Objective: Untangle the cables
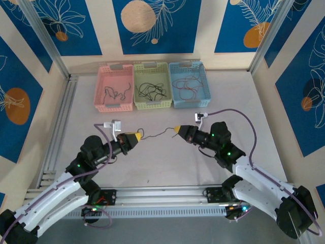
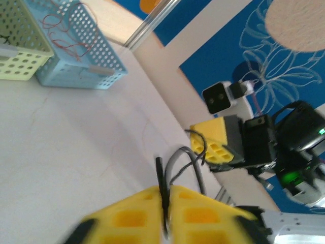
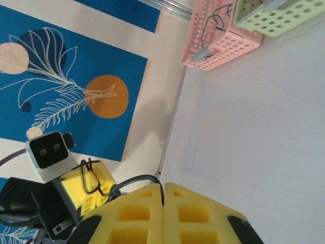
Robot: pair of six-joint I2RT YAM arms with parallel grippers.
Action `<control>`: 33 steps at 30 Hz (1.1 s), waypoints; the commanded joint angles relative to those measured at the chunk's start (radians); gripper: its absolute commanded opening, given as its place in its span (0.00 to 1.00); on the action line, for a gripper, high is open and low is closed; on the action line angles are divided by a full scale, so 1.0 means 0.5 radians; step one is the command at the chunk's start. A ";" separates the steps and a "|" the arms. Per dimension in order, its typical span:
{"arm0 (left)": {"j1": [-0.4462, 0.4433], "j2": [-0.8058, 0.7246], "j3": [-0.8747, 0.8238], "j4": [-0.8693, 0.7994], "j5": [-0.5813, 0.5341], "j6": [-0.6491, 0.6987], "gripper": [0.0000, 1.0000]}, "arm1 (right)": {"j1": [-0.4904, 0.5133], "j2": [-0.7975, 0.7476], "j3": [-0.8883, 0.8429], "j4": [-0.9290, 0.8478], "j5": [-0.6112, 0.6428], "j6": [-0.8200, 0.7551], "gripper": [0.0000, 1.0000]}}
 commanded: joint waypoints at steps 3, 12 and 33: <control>0.008 0.093 0.167 -0.226 -0.147 0.120 0.75 | -0.076 0.313 0.341 -0.040 0.192 -0.227 0.00; 0.011 -0.180 0.222 -1.009 -0.700 0.214 0.89 | -0.206 1.364 1.362 -0.229 0.550 -0.497 0.00; 0.017 -0.084 0.315 -1.263 -1.029 0.385 1.00 | -0.300 2.140 2.455 -0.762 0.622 -0.683 0.63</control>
